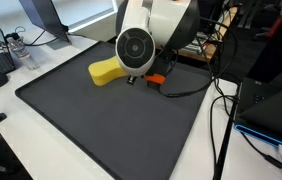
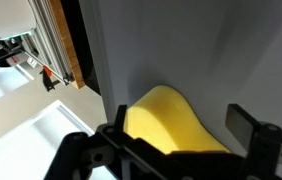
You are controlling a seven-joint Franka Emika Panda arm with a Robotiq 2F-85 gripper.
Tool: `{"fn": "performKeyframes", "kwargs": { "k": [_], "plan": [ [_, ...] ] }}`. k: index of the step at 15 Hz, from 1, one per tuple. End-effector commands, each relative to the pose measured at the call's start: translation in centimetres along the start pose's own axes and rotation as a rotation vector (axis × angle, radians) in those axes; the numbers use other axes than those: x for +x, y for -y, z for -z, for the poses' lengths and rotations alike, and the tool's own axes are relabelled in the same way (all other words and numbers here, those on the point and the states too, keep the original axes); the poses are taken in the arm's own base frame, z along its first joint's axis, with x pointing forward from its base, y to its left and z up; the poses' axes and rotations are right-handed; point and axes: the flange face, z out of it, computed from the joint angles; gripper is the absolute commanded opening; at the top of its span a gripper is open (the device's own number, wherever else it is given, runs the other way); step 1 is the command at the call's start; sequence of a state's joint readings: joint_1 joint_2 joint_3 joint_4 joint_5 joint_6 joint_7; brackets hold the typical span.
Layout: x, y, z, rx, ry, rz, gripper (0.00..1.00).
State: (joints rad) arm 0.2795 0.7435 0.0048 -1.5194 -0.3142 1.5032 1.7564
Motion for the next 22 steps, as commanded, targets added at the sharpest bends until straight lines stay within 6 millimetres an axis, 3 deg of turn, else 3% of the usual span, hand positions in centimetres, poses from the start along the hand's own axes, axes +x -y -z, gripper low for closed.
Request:
{"fn": "performKeyframes", "kwargs": {
  "k": [1, 5, 11, 17, 22],
  "plan": [
    [-0.8, -3.0, -1.0, -0.014, -0.029, 0.133, 1.0],
    [-0.2, -5.8, -1.7, 0.073, -0.088, 0.324, 1.0],
    [2.2, -10.7, -2.1, 0.268, -0.155, 0.54, 1.0],
    [6.9, -14.1, -3.7, 0.472, -0.173, 0.766, 1.0],
    [10.3, -15.6, -6.6, 0.632, -0.209, 0.969, 1.0]
  ]
}}
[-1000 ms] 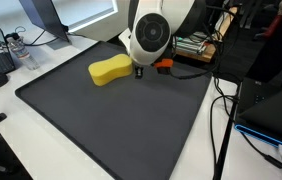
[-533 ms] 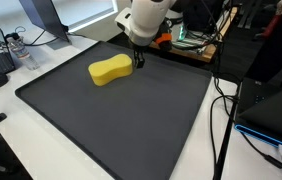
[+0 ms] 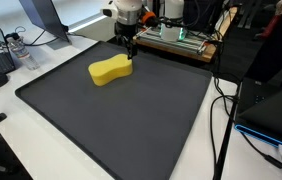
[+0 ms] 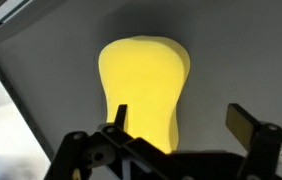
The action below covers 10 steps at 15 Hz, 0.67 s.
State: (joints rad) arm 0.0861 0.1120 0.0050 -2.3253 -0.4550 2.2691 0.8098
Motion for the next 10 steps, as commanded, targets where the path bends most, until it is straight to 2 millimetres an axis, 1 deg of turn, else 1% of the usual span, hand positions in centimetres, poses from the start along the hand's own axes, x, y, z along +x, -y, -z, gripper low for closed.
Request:
{"fn": "performKeyframes", "kwargs": {
  "k": [1, 3, 4, 7, 8, 10],
  "plan": [
    [-1.3, -3.4, -0.9, 0.119, -0.043, 0.146, 1.0],
    [-1.7, -4.7, -2.2, 0.183, -0.057, 0.223, 1.0],
    [-2.1, -4.9, -2.8, 0.214, -0.063, 0.261, 1.0],
    [-3.8, -4.8, -4.9, 0.306, -0.053, 0.363, 1.0],
    [-4.3, -5.1, -5.5, 0.332, -0.048, 0.388, 1.0],
    [-4.8, -6.4, -6.2, 0.376, -0.042, 0.424, 1.0]
  ]
}}
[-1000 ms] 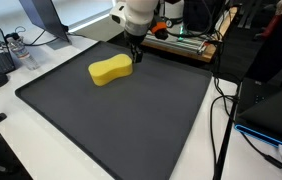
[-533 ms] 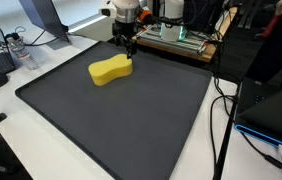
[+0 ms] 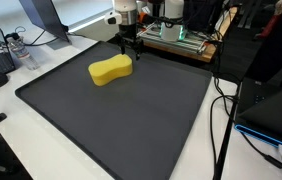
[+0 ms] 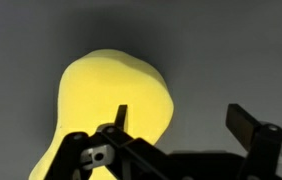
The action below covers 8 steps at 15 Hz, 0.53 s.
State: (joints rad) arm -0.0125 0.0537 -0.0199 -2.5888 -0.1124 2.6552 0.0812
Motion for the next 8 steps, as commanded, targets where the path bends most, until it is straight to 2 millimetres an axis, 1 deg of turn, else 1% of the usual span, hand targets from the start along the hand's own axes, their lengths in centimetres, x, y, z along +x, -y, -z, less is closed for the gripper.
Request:
{"fn": "performKeyframes", "kwargs": {
  "k": [1, 4, 6, 8],
  "plan": [
    [-2.5, -2.5, 0.0, 0.076, -0.022, 0.05, 1.0],
    [-4.0, -5.1, 0.0, 0.091, -0.031, 0.01, 1.0],
    [-4.8, -7.1, -0.1, 0.074, -0.079, 0.007, 1.0],
    [-5.5, -8.8, 0.0, 0.094, -0.134, -0.004, 1.0]
  ]
}}
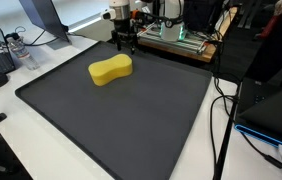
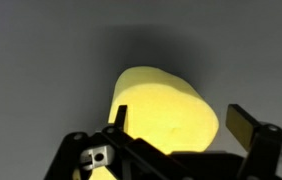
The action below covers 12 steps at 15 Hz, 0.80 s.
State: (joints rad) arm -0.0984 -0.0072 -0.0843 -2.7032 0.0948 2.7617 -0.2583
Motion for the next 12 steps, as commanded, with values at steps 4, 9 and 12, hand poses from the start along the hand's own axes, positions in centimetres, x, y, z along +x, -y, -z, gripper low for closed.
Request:
{"fn": "performKeyframes", "kwargs": {
  "k": [4, 9, 12],
  "plan": [
    [-2.6, -3.9, 2.6, 0.154, -0.133, -0.027, 1.0],
    [-2.8, -5.5, 1.8, 0.158, -0.131, -0.053, 1.0],
    [-2.8, -5.4, 1.9, 0.16, -0.132, -0.053, 1.0]
  ]
}}
